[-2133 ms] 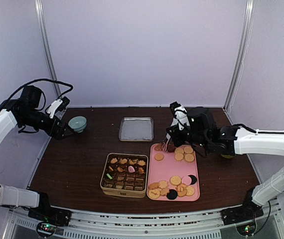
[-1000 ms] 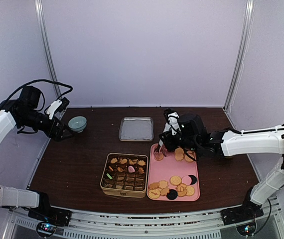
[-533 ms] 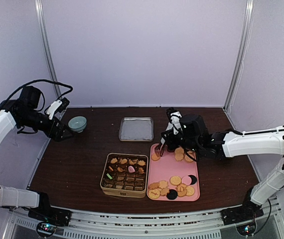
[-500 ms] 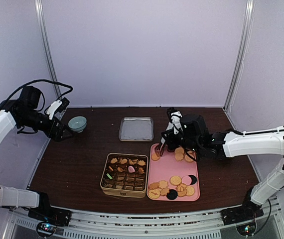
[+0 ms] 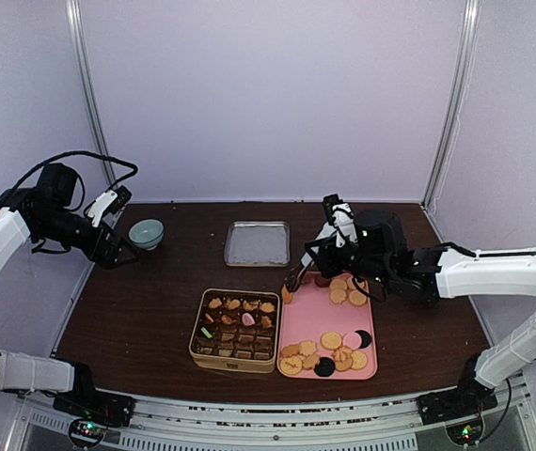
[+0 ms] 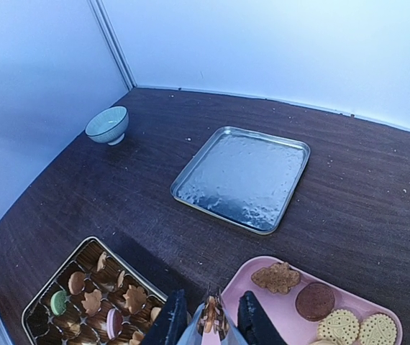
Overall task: Pack the cookies
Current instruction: Pick up the fake cookies from the plate, then place the fake cookies in the empty pocket of the box.
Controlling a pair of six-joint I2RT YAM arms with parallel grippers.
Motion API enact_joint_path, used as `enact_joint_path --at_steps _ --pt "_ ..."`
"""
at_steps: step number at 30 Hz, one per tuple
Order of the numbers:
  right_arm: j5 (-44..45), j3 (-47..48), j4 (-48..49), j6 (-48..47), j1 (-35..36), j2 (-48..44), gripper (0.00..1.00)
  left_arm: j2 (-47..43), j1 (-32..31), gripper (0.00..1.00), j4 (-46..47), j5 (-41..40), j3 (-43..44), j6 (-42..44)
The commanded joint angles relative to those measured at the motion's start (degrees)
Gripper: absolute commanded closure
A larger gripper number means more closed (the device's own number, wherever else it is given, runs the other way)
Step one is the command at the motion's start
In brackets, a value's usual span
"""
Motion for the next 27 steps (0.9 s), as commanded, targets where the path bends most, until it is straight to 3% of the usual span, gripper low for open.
enact_joint_path --at_steps 1,10,15,27 --pt "-1.07 -1.59 2.42 1.29 0.16 -1.02 1.0 -0.89 0.46 0.03 0.24 1.12 0.48 0.85" --pt "1.54 1.43 -3.54 -3.42 0.11 -6.99 1.0 -0.75 0.47 0.02 0.07 1.48 0.46 0.98" --pt "-1.35 4.73 -7.32 -4.88 0.59 -10.34 1.0 -0.43 0.5 0.02 0.07 1.46 0.46 0.96" --pt "-2.57 14.82 -9.6 -6.07 13.46 -2.65 1.0 -0.37 0.46 0.02 -0.2 1.07 -0.13 1.03"
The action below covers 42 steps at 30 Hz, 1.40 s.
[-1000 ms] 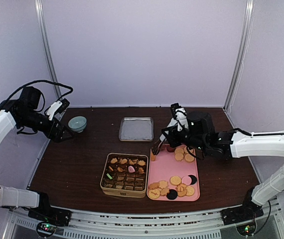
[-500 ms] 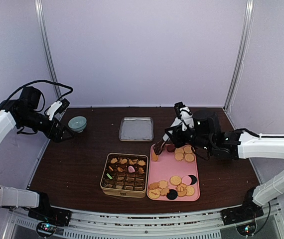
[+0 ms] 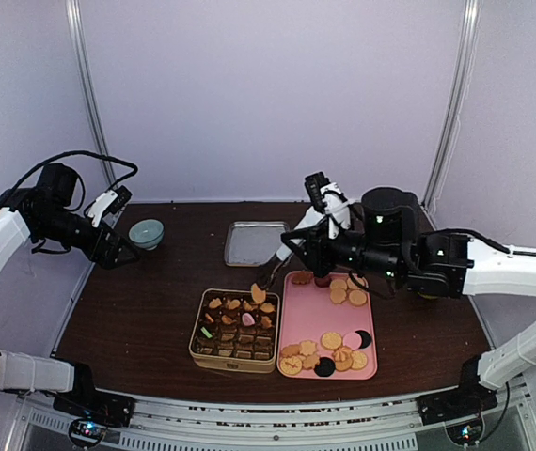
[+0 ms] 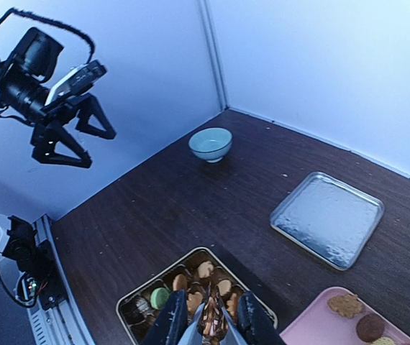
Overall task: Pack the cookies
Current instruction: Place the fake cookies in the empty pocket of the box.
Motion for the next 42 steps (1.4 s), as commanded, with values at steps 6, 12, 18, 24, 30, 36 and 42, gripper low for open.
enact_joint_path --at_steps 6,12,18,24,30,36,42 --pt "-1.73 10.99 -1.38 -2.52 7.57 11.63 1.0 -0.7 0.45 0.02 -0.11 0.43 -0.42 1.16" --pt "-1.14 14.18 -1.47 -3.49 9.18 16.48 1.0 -0.55 0.52 0.02 -0.24 0.81 -0.42 1.25" --pt "-0.43 16.67 -2.47 -4.75 9.95 19.8 1.0 -0.78 0.51 0.02 -0.41 0.68 -0.49 1.49" --pt "1.18 17.51 -4.16 -6.11 10.81 22.22 1.0 -1.07 0.47 0.02 -0.41 0.42 -0.76 1.69" --pt "2.99 17.76 -4.64 -7.29 11.45 23.01 1.0 -1.2 0.52 0.02 -0.4 0.5 -0.79 1.69" --pt "3.61 17.82 -4.61 -7.76 11.58 23.05 0.91 -1.14 0.46 0.02 -0.4 0.47 -0.76 1.6" --pt "4.79 19.86 -4.92 -11.43 11.33 23.25 0.96 -1.29 0.45 0.03 -0.5 0.72 -0.86 1.58"
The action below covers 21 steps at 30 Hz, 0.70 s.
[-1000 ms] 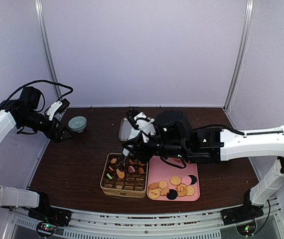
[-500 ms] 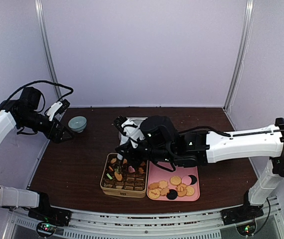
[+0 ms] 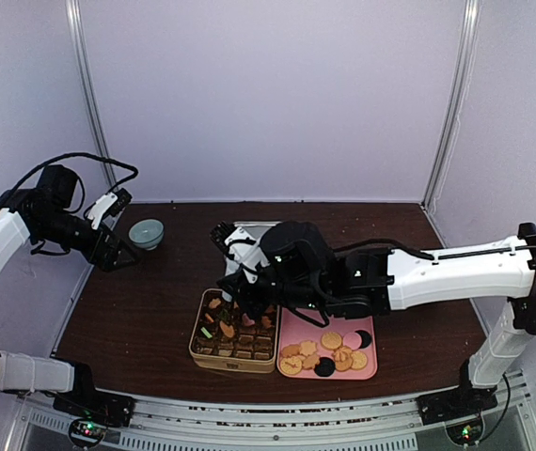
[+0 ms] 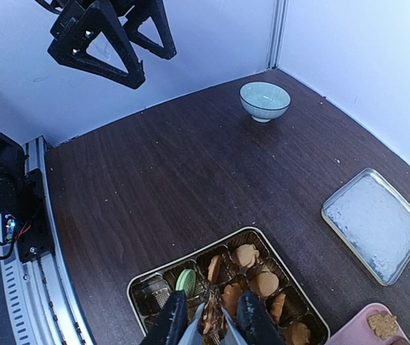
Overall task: Pack the cookies
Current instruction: Place the fake cookies in the empty pocket of the box.
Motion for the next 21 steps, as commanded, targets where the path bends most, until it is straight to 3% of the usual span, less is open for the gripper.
enact_joint_path --at_steps 1,15,21 --pt "1.91 4.12 -0.86 -3.76 -0.02 1.06 0.96 -0.95 0.51 0.02 0.54 0.77 -0.49 0.77" --pt "-2.39 2.84 -1.15 -2.59 -0.15 0.92 0.86 -1.08 0.45 0.02 -0.24 0.9 -0.42 1.56" --pt "-2.19 3.29 -2.36 -3.11 -0.11 0.74 0.73 -1.05 0.46 0.02 -0.37 1.15 -0.26 1.56"
